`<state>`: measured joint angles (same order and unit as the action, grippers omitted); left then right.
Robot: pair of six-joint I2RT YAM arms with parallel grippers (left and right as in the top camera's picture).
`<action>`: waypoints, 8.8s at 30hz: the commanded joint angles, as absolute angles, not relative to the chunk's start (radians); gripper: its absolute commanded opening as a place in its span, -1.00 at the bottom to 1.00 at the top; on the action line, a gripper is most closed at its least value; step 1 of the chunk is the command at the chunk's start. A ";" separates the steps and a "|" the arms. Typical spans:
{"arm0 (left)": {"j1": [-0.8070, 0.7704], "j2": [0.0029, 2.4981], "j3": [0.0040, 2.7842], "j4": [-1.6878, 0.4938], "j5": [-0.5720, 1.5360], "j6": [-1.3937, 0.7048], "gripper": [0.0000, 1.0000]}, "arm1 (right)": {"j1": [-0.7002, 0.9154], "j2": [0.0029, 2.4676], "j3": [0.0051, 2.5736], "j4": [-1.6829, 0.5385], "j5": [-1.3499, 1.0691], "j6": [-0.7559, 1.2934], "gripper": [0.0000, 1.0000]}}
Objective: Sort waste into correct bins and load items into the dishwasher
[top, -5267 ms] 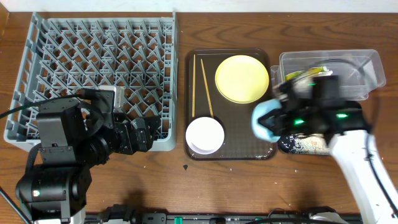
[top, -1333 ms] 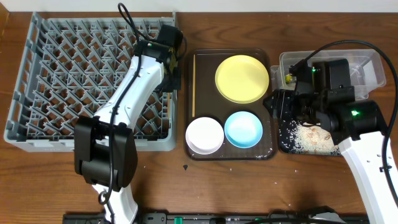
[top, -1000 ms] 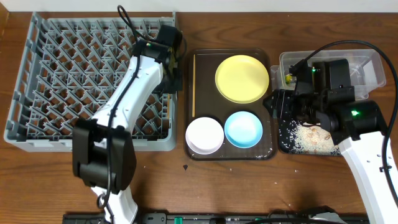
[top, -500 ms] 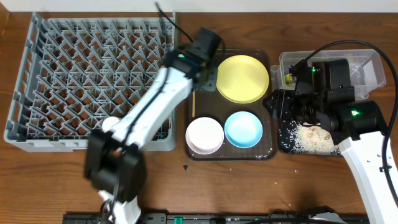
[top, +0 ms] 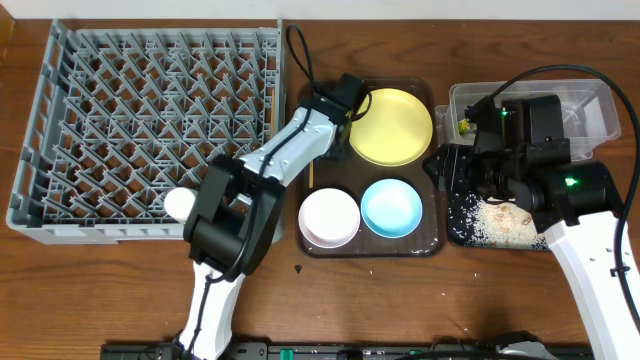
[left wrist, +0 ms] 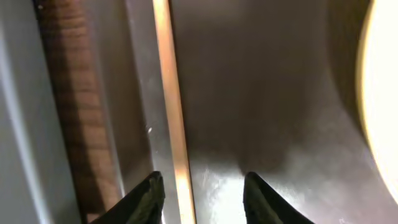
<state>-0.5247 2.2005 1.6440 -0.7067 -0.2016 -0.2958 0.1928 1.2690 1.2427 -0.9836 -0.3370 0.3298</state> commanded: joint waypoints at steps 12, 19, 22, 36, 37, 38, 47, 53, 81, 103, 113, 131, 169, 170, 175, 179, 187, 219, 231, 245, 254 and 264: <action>-0.521 2.262 1.639 -0.667 0.050 -0.339 -0.33 | 0.191 1.270 1.233 -0.988 -0.338 0.336 0.13; -0.516 2.263 1.639 -0.667 0.034 -0.357 -0.50 | 0.191 1.270 1.231 -0.988 -0.338 0.336 0.13; -0.516 2.269 1.639 -0.668 0.034 -0.384 -0.74 | 0.191 1.270 1.231 -0.988 -0.338 0.336 0.13; -0.486 2.164 1.720 -0.776 0.034 -0.389 -0.84 | 0.191 1.270 1.231 -0.989 -0.338 0.336 0.13; -0.479 2.132 1.726 -0.786 0.034 -0.388 -0.84 | 0.191 1.270 1.231 -0.989 -0.338 0.336 0.13; -0.472 2.098 1.727 -0.793 0.034 -0.386 -0.84 | 0.191 1.270 1.231 -0.989 -0.337 0.336 0.13; -0.421 1.827 1.726 -0.960 -0.041 -0.270 -0.84 | 0.191 1.270 1.231 -0.989 -0.337 0.336 0.14; -0.377 1.816 1.691 -1.052 -0.177 -0.221 -0.84 | 0.191 1.270 1.231 -0.988 -0.337 0.336 0.14; -0.321 1.771 1.641 -1.013 0.098 -0.221 -0.66 | 0.191 1.270 1.231 -0.992 -0.337 0.336 0.14; -0.683 1.857 1.571 -0.879 0.172 -0.190 -0.13 | 0.097 1.270 1.231 -1.101 -0.173 0.459 0.43; -0.726 2.019 1.571 -0.831 0.173 -0.096 -0.14 | 0.059 1.270 1.230 -1.130 -0.172 0.455 0.47; -0.745 2.083 1.619 -0.799 0.171 -0.133 -0.85 | 0.059 1.270 1.230 -1.130 -0.171 0.455 0.48; -0.255 1.804 1.417 -0.997 -1.246 -0.268 -0.85 | 0.059 1.270 1.230 -1.115 -0.172 0.455 0.56; -0.259 1.812 1.406 -0.991 -1.251 -0.268 -0.85 | 0.059 1.270 1.230 -1.115 -0.172 0.455 0.56; -0.282 1.859 1.394 -0.966 -1.250 -0.273 -0.85 | 0.059 1.270 1.230 -1.115 -0.172 0.455 0.56; -0.310 1.900 1.394 -0.962 -1.242 -0.281 -0.85 | 0.059 1.270 1.230 -1.115 -0.172 0.455 0.56; -0.379 1.960 1.394 -0.965 -1.243 -0.283 -0.84 | 0.059 1.270 1.230 -1.115 -0.172 0.455 0.56; -0.321 1.960 1.394 -0.798 -1.539 -0.239 -0.85 | 0.059 1.270 1.230 -1.120 -0.173 0.455 0.57; -0.321 1.960 1.394 -0.763 -1.333 -0.260 -0.85 | 0.059 1.270 1.230 -1.118 -0.173 0.455 0.57; -0.305 1.997 1.394 -0.694 -1.352 -0.229 -0.85 | 0.060 1.270 1.230 -1.124 -0.173 0.455 0.57; -0.302 2.003 1.394 -0.693 -1.446 -0.207 -0.85 | 0.060 1.270 1.230 -1.120 -0.177 0.455 0.57; -0.326 2.006 1.394 -0.729 -1.323 -0.207 -0.82 | 0.060 1.270 1.230 -1.119 -0.184 0.455 0.57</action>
<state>-0.3134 1.9919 1.3937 -0.7097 -1.3918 -0.2089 0.0647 1.2690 1.2339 -1.1213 -0.1829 0.4416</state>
